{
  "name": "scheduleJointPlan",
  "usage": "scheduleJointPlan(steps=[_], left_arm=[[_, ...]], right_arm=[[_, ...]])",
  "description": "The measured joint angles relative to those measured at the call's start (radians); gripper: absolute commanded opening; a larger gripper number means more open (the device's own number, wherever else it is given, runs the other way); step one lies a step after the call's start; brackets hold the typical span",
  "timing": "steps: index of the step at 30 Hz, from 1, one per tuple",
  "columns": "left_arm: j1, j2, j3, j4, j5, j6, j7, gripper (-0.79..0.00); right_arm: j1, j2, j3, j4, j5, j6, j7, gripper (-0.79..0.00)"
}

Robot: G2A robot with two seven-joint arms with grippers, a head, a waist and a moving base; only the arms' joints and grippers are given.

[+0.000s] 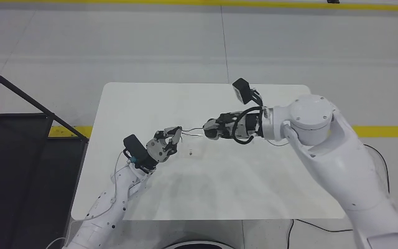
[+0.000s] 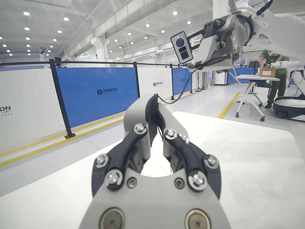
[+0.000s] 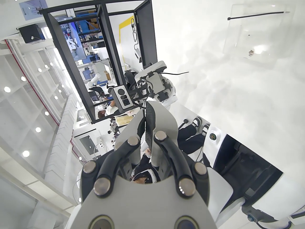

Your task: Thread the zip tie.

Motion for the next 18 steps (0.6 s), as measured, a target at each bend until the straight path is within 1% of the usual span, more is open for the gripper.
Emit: scheduleJointPlan(steps=[7, 18], left_arm=[[0.000, 0.000, 0.000, 0.000, 0.000, 0.000, 0.000, -0.785], [0.000, 0.000, 0.000, 0.000, 0.000, 0.000, 0.000, -0.785]], right_arm=[[-0.016, -0.001, 0.014, -0.003, 0.024, -0.017, -0.019, -0.785], [-0.038, -0.013, 0.028, -0.002, 0.094, -0.035, -0.104, -0.785]])
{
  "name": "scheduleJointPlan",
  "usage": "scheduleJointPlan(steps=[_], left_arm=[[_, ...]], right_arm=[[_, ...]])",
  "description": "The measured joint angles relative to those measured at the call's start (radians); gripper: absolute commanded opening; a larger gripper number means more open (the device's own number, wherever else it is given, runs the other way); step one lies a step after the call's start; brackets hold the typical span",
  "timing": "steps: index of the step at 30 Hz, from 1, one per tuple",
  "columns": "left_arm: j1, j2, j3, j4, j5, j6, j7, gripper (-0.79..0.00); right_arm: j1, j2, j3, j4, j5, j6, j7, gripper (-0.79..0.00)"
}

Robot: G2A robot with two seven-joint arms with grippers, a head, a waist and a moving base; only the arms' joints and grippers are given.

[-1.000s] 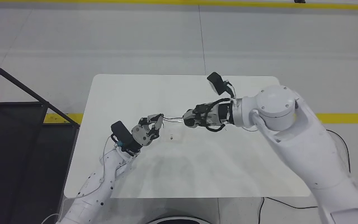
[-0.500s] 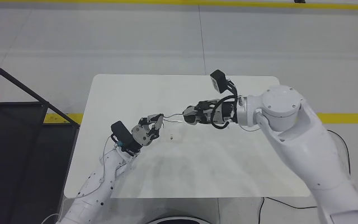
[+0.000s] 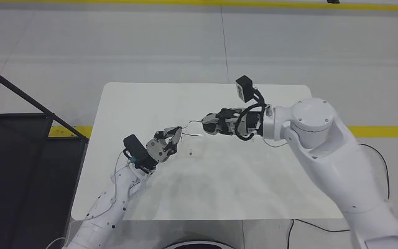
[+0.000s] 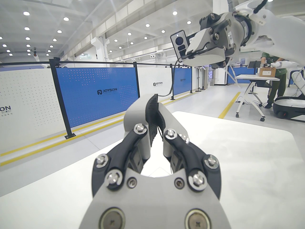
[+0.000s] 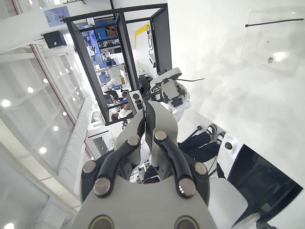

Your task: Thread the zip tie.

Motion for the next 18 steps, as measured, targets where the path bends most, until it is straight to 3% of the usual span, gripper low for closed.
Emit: scheduleJointPlan(steps=[18], left_arm=[[0.000, 0.000, 0.000, 0.000, 0.000, 0.000, 0.000, -0.785]], right_arm=[[0.010, -0.008, -0.008, 0.002, -0.008, 0.023, -0.011, -0.785]])
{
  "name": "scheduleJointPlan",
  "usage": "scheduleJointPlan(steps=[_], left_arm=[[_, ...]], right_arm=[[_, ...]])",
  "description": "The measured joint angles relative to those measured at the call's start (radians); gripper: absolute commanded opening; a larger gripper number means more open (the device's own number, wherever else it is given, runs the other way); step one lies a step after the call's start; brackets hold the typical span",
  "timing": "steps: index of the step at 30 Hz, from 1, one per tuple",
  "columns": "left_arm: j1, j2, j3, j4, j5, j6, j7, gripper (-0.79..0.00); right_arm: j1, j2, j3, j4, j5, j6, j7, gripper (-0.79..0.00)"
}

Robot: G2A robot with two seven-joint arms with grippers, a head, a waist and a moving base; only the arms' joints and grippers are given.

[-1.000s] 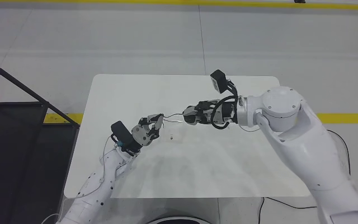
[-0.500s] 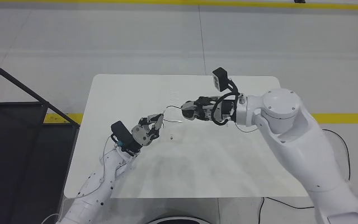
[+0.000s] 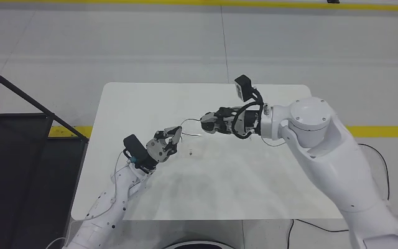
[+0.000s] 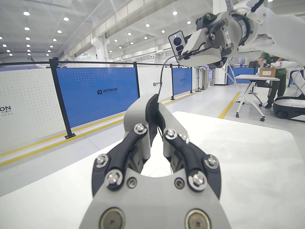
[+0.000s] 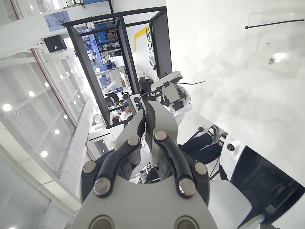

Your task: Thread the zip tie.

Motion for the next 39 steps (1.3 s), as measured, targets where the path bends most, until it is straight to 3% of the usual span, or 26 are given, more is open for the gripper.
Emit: scheduleJointPlan(steps=[19, 31, 39], left_arm=[[0.014, 0.000, -0.023, -0.029, -0.072, -0.020, -0.040, -0.785], [0.016, 0.000, -0.024, -0.032, -0.061, -0.014, -0.027, -0.785], [0.017, 0.000, -0.022, -0.032, -0.055, -0.010, -0.024, -0.785]], right_arm=[[-0.062, 0.040, 0.035, -0.109, -0.184, 0.059, 0.044, -0.785], [-0.043, 0.043, 0.012, -0.121, -0.234, 0.128, 0.049, -0.785], [-0.040, 0.040, 0.006, -0.118, -0.218, 0.113, 0.040, -0.785]])
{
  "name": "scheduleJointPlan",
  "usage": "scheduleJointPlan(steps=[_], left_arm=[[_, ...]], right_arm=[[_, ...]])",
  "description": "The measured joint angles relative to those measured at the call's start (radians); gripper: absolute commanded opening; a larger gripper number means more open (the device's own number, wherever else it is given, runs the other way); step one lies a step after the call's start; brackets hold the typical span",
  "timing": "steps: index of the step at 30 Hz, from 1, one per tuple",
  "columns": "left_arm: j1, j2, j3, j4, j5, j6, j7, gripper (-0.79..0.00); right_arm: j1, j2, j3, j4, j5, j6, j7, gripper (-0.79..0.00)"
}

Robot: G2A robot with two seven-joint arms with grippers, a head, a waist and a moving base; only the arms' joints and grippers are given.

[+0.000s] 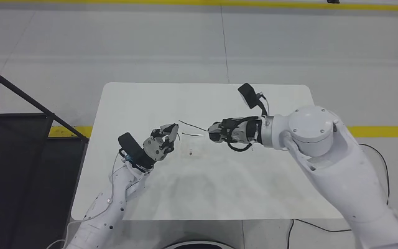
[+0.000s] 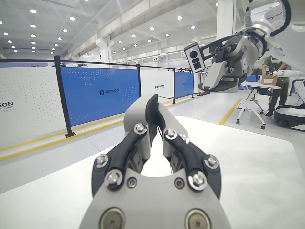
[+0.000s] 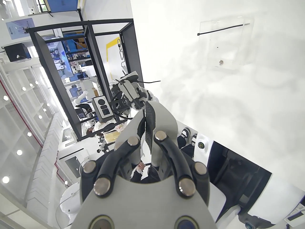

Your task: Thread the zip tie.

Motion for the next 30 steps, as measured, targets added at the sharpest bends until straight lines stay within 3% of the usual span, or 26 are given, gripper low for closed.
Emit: scheduleJointPlan(steps=[30], left_arm=[[0.000, 0.000, 0.000, 0.000, 0.000, 0.000, 0.000, -0.785]], right_arm=[[0.011, 0.003, -0.019, -0.003, -0.022, -0.017, 0.028, -0.785]])
